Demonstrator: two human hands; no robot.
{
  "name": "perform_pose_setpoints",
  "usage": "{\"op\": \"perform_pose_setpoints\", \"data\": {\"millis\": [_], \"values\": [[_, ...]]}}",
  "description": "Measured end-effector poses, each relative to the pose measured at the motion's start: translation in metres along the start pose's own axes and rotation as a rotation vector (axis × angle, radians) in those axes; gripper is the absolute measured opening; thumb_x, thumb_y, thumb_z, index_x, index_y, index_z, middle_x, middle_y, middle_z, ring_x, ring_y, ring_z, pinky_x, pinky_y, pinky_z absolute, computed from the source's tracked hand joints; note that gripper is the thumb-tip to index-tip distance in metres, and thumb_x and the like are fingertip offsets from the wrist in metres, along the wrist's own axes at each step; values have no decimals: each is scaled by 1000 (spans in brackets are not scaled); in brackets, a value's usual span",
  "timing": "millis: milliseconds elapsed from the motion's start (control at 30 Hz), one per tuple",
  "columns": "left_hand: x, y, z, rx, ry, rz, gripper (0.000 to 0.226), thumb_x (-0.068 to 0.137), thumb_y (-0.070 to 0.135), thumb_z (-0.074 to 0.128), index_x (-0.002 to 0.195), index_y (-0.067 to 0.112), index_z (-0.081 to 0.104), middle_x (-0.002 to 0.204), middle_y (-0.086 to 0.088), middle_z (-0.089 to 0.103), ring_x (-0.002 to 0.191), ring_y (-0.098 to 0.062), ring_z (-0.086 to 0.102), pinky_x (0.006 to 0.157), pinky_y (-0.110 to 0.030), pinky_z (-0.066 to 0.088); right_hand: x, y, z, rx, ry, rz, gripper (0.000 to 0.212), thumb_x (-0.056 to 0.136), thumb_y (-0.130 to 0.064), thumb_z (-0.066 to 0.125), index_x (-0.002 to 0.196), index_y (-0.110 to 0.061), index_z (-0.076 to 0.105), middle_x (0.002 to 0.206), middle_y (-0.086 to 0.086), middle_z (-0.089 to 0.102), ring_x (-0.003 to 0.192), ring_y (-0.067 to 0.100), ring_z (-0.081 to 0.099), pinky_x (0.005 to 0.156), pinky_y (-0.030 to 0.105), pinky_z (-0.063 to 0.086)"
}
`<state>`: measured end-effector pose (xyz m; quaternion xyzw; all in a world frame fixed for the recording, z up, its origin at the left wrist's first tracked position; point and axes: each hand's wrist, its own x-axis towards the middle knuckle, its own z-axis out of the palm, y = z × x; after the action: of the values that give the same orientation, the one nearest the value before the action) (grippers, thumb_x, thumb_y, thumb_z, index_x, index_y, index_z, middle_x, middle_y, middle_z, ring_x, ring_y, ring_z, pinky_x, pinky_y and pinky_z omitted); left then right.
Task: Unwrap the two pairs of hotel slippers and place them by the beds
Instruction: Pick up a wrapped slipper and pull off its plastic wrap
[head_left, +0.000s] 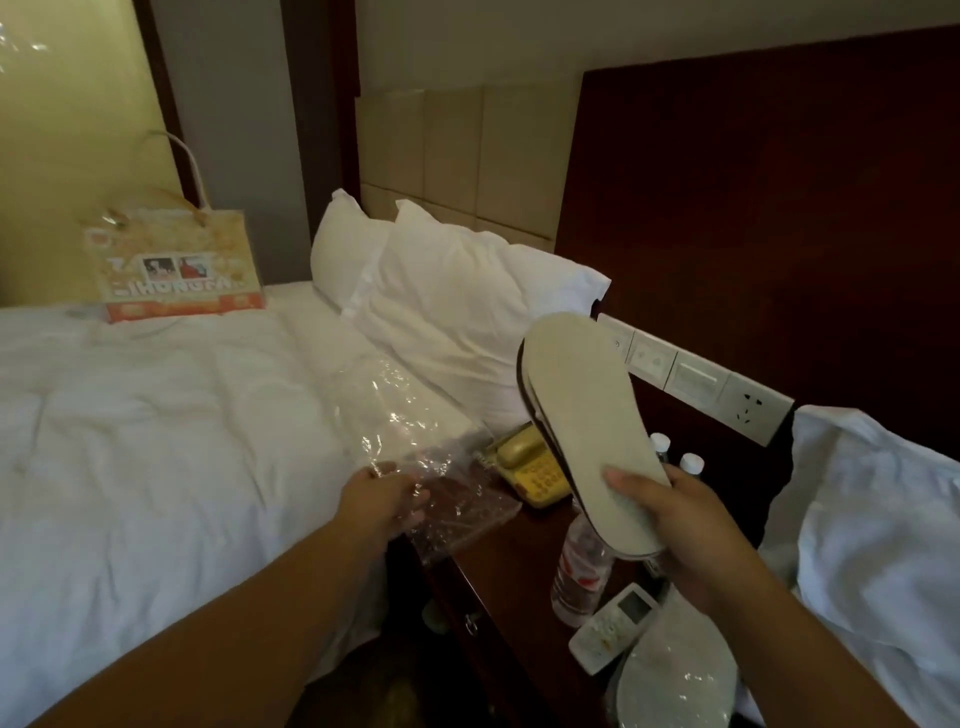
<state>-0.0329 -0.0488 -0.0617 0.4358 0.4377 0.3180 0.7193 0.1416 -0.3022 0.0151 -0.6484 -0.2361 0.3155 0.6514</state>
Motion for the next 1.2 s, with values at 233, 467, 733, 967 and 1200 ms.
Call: {"op": "perform_pose_setpoints", "data": {"millis": [233,467,733,967,1200], "values": [[43,-57,25,111,-48,-92,30,84,8,69,113,10,61,100,-15,72,71,-22,71,49,-29,55,16,5,3,8,8,-1,35,82,-23,70,116,-16,66,103,7,76,93,26,73,79,44,55],[67,-108,35,116,-150,-232,43,78,38,75,114,24,57,107,-3,69,92,-23,69,77,-42,59,39,9,22,-32,-51,-15,34,84,-24,66,118,-25,61,108,-1,74,97,20,72,81,42,55],[94,-128,35,275,-137,-213,28,81,26,68,103,42,60,90,-2,70,72,-18,62,65,-33,54,93,47,66,-73,25,38,23,89,-16,61,101,-34,68,101,-5,75,91,18,70,72,37,54],[112,-148,3,287,-12,-273,69,94,19,58,150,24,19,85,-9,62,67,-19,55,50,-29,44,153,119,90,-28,135,314,37,89,-8,63,124,-18,57,108,7,70,97,28,67,78,44,57],[118,-154,-61,315,35,-324,60,91,24,61,142,24,29,84,-9,60,63,-20,55,48,-28,39,171,183,101,-247,167,442,34,89,-8,61,123,-10,61,99,5,68,84,22,65,65,33,52]]}}
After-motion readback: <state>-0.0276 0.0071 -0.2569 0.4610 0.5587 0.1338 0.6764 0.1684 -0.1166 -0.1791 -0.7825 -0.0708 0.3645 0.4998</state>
